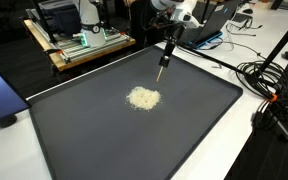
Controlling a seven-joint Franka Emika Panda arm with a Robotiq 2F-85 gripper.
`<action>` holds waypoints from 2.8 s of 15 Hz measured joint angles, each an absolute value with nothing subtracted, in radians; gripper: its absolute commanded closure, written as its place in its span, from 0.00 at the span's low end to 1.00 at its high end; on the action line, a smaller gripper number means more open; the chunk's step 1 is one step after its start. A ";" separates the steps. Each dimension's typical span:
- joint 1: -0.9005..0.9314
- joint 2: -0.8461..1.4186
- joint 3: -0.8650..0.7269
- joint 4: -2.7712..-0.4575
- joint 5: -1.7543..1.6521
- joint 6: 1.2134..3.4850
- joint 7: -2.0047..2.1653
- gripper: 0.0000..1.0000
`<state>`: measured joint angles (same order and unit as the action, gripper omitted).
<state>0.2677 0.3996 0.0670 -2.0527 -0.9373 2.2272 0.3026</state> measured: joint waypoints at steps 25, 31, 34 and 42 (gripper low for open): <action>0.021 -0.025 -0.012 -2.602 0.054 3.093 -0.152 0.97; 0.068 -0.113 -0.067 -2.586 0.387 2.983 -0.398 0.97; 0.041 -0.135 -0.132 -2.550 0.388 2.866 -0.449 0.97; -0.016 -0.095 -0.230 -2.382 0.388 2.536 -0.531 0.97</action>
<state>-0.0155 -0.0947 -0.2295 -2.3822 0.3878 2.5356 -0.5308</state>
